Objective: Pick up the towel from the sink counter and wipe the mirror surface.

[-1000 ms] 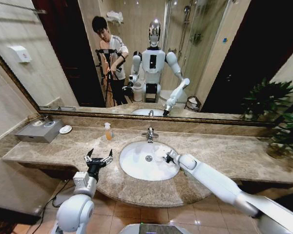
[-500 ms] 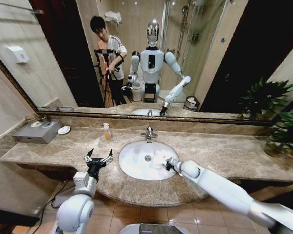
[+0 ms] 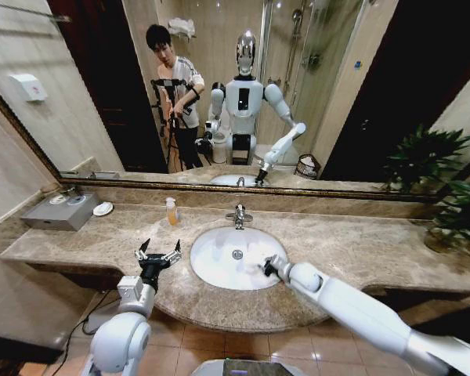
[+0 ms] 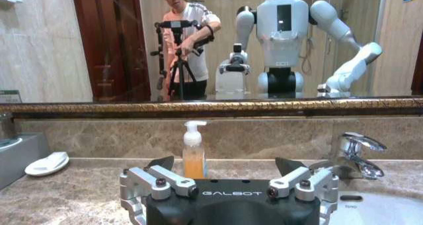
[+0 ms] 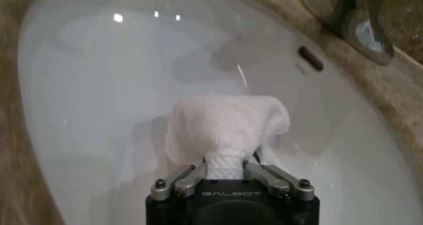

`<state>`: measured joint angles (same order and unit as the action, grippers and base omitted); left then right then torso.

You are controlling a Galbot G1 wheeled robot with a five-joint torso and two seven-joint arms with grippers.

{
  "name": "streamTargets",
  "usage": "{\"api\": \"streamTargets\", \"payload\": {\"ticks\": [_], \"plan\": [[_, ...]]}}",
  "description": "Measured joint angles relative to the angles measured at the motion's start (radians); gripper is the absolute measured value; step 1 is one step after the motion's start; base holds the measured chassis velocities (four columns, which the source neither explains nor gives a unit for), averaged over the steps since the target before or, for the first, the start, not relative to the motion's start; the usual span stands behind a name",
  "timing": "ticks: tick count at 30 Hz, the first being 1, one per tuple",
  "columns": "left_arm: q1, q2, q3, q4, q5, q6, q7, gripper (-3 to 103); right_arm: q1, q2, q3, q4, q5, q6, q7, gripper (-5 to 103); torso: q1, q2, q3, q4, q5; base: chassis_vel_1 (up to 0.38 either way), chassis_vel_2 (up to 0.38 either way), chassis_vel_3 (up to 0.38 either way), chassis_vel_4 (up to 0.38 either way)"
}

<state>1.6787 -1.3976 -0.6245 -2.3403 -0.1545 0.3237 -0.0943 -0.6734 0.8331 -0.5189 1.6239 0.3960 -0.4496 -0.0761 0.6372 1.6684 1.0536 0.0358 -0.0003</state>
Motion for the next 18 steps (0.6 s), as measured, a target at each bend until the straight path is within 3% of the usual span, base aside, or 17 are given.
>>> {"api": "streamTargets", "payload": {"ticks": [9,18], "plan": [[0.0,0.0,0.0,0.0,0.0,0.0,0.0,100,0.053,0.083,0.068,-0.174,-0.026,0.038,0.017,13,0.0,0.0,0.0,0.0001,0.0002,0.0,0.0,0.0,0.0],[0.0,0.0,0.0,0.0,0.0,0.0,0.0,100,-0.028,0.018,0.028,-0.023,-0.017,0.027,0.007,13,0.0,0.0,0.0,-0.0004,0.0002,0.0,0.0,0.0,0.0]]}}
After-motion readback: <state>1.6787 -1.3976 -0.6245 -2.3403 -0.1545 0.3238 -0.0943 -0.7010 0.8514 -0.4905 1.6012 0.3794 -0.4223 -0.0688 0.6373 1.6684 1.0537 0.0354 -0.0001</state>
